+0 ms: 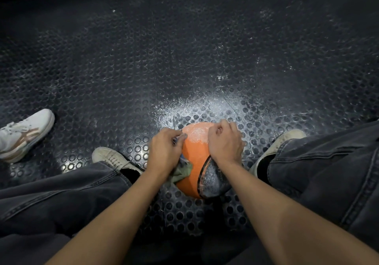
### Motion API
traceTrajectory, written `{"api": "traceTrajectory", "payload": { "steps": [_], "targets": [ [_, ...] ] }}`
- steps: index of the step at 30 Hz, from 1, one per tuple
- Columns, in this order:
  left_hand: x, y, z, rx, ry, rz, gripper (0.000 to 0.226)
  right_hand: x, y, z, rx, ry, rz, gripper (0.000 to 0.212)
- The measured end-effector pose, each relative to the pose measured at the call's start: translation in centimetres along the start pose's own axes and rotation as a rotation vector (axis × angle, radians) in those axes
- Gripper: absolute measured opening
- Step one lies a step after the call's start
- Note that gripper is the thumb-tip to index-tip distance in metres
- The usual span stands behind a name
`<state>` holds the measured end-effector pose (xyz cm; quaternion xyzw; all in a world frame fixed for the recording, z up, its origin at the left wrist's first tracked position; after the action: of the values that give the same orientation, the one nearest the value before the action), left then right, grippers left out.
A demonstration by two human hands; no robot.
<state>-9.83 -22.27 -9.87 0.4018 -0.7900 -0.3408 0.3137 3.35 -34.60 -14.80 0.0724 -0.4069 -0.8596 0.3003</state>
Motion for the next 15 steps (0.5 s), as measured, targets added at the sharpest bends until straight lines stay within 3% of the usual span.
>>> {"api": "traceTrajectory", "payload": {
  "steps": [4,8,12,15],
  "targets": [
    [3.3,-0.4,-1.0,-0.007,-0.221,0.124,0.017,-0.3,0.4,-0.7,0.000,-0.011,-0.001,0.016],
    [-0.7,-0.3,-0.2,-0.013,0.068,0.008,0.022,0.0,0.0,0.0,-0.003,0.002,0.017,0.017],
    [2.5,-0.6,-2.1,-0.052,-0.201,0.107,0.021,0.2,0.1,-0.4,0.002,-0.031,0.005,0.018],
    [0.1,-0.1,-0.9,-0.064,-0.061,0.056,0.023,0.1,-0.1,0.1,-0.023,-0.020,0.042,0.018]
  ]
}}
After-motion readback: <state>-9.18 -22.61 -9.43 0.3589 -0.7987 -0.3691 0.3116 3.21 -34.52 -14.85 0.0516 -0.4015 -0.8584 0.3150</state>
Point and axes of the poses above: each hand's wrist, its own x-axis away from the middle knuckle, its own y-axis out of the back of the hand, z = x × y, the point moved 7 cm from there along -x, towards the middle knuckle, and after that the axes turned 15 degrees about y, right-handed, at the moved point
